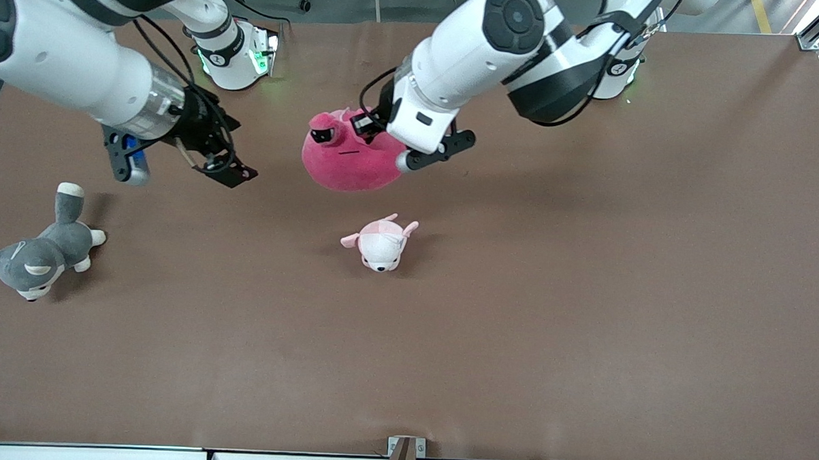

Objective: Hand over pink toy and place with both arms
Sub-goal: 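Carry the pink toy with the left gripper while the right gripper approaches, then grasp the pink toy with the right gripper beside the left gripper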

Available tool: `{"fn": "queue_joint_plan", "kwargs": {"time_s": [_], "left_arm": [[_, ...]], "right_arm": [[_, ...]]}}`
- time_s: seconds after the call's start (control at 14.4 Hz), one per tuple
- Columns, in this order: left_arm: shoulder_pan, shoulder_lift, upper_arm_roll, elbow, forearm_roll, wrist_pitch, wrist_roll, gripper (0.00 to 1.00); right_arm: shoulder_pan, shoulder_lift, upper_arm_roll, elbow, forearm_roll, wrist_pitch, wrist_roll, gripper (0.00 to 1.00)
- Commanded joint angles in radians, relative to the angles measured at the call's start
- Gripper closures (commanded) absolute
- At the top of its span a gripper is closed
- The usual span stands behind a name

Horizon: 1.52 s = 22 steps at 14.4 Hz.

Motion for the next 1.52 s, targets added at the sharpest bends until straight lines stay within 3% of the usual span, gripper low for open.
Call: {"fn": "queue_joint_plan", "kwargs": {"time_s": [0.0, 0.76, 0.9, 1.04, 1.25, 1.39, 1.45], "left_arm": [[-0.029, 0.016, 0.027, 0.031, -0.011, 0.016, -0.021, 1.0], [-0.032, 0.024, 0.027, 0.031, -0.011, 0.028, -0.038, 1.0], [-0.033, 0.025, 0.027, 0.031, -0.011, 0.028, -0.038, 1.0], [-0.033, 0.027, 0.027, 0.031, -0.011, 0.03, -0.038, 1.0], [-0.033, 0.027, 0.027, 0.031, -0.011, 0.031, -0.038, 1.0], [-0.033, 0.027, 0.027, 0.031, -0.011, 0.031, -0.038, 1.0], [-0.033, 0.027, 0.027, 0.031, -0.011, 0.031, -0.038, 1.0]], "right_arm": [[0.046, -0.014, -0.013, -0.016, 0.023, 0.002, 0.048, 0.0], [0.162, -0.014, -0.013, -0.076, 0.022, 0.093, 0.186, 0.04], [0.173, -0.014, -0.013, -0.076, 0.02, 0.099, 0.186, 0.2], [0.172, -0.014, -0.013, -0.076, 0.02, 0.099, 0.185, 0.45], [0.172, -0.014, -0.013, -0.077, 0.019, 0.093, 0.185, 0.61], [0.173, -0.012, -0.013, -0.077, 0.019, 0.093, 0.185, 0.88], [0.173, -0.012, -0.013, -0.077, 0.019, 0.093, 0.185, 0.97]]}}
